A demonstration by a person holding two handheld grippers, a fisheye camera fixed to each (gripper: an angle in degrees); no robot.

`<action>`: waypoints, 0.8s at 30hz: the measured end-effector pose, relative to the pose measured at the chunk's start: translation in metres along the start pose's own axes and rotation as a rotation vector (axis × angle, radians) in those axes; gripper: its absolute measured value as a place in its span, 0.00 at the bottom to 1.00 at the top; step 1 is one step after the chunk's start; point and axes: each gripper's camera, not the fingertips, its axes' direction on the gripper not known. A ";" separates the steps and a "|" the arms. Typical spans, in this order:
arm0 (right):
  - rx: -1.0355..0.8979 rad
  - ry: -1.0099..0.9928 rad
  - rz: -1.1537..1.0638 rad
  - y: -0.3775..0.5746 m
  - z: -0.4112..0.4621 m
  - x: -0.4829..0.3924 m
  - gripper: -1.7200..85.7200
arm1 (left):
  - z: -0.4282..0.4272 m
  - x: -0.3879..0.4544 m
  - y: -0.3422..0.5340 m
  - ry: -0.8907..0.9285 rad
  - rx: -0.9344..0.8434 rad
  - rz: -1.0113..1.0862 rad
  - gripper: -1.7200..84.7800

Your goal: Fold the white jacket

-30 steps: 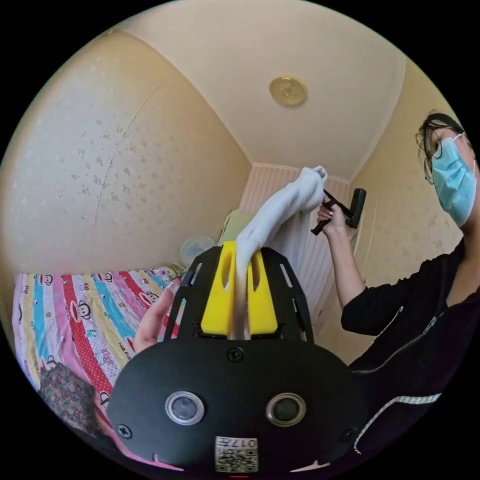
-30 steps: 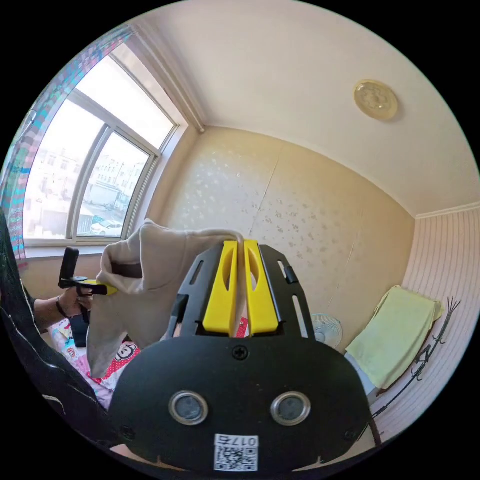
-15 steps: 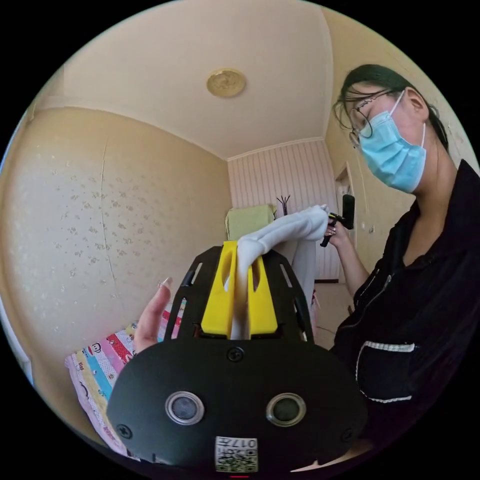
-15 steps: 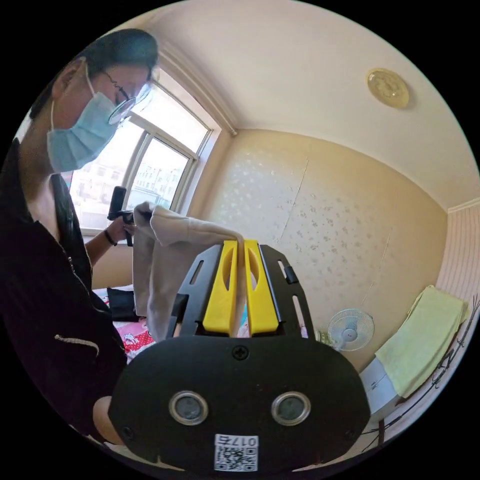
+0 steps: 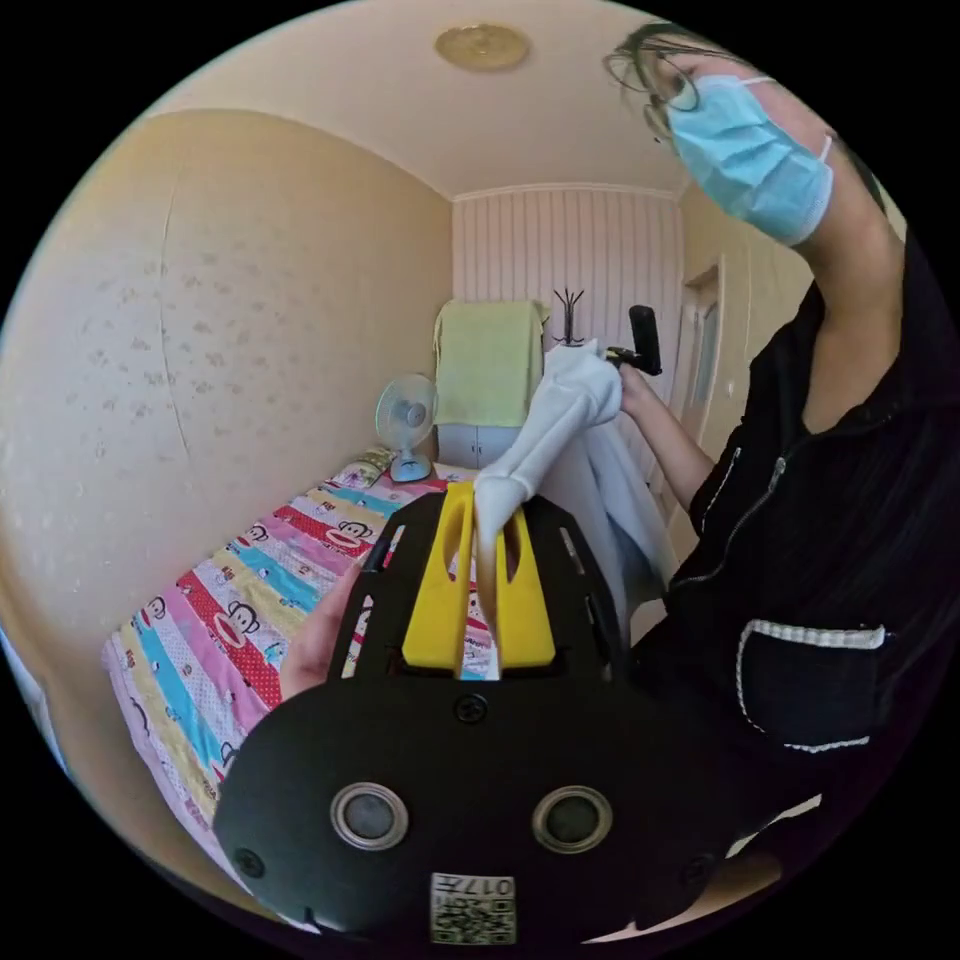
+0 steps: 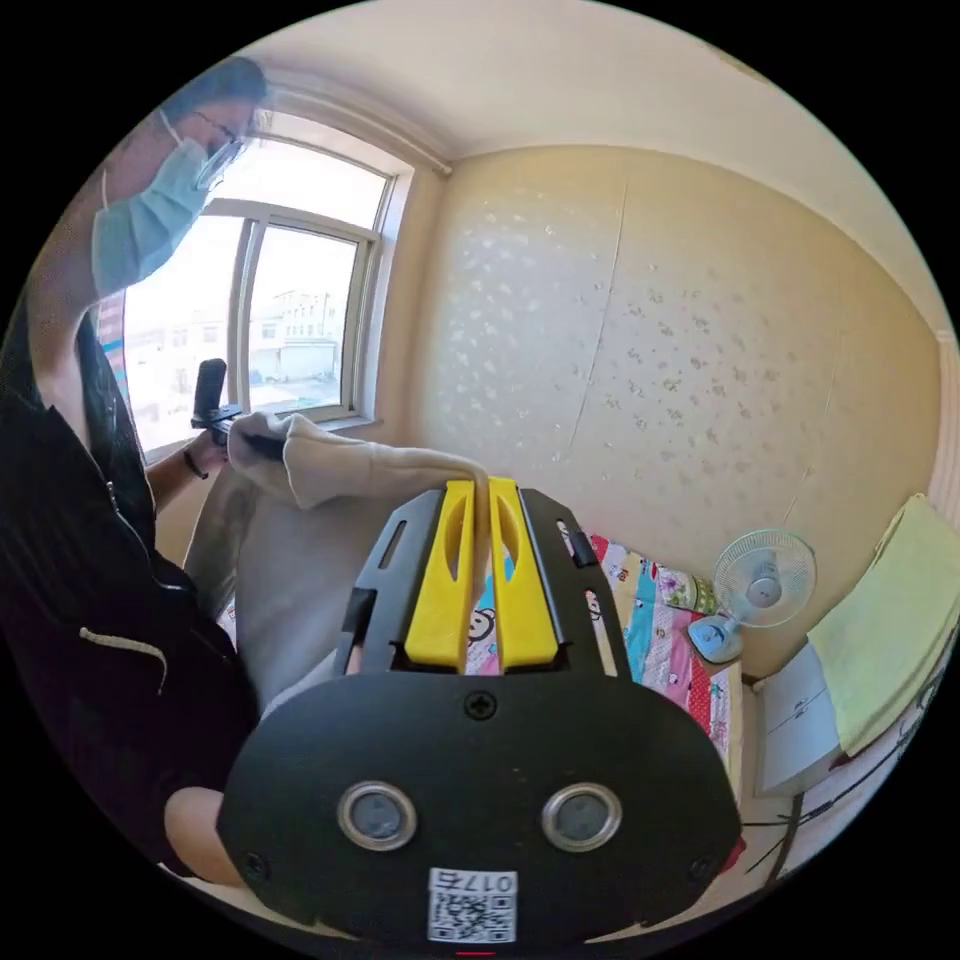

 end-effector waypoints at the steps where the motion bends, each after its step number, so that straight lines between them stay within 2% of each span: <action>1: -0.039 -0.058 0.011 -0.008 0.043 0.042 0.06 | 0.026 -0.039 0.007 0.019 -0.018 -0.086 0.04; 5: -0.033 -0.190 0.104 -0.009 0.187 0.164 0.09 | 0.136 -0.203 0.060 0.038 -0.029 -0.367 0.09; 7: -0.003 -0.193 0.294 0.013 0.285 0.248 0.14 | 0.188 -0.277 0.096 -0.034 -0.039 -0.482 0.13; 9: -0.058 -0.206 0.432 0.034 0.340 0.302 0.15 | 0.234 -0.347 0.139 -0.088 -0.094 -0.606 0.16; 11: -0.110 -0.134 0.530 0.060 0.368 0.333 0.15 | 0.272 -0.414 0.203 -0.190 -0.187 -0.791 0.15; 13: -0.056 -0.116 0.606 0.099 0.369 0.348 0.17 | 0.281 -0.438 0.256 -0.267 -0.171 -0.907 0.15; 15: -0.049 -0.168 0.630 0.136 0.363 0.343 0.18 | 0.289 -0.443 0.305 -0.229 -0.132 -0.947 0.15; 17: -0.093 -0.210 0.643 0.182 0.354 0.328 0.19 | 0.304 -0.417 0.369 -0.098 -0.105 -0.956 0.15; 19: -0.216 -0.237 0.712 0.250 0.339 0.306 0.20 | 0.320 -0.377 0.411 -0.014 -0.136 -0.951 0.15; 22: -0.382 -0.160 0.777 0.320 0.312 0.285 0.23 | 0.344 -0.295 0.457 0.079 -0.225 -0.926 0.15; 24: -0.469 -0.103 0.796 0.346 0.298 0.279 0.24 | 0.354 -0.252 0.473 0.113 -0.221 -0.940 0.14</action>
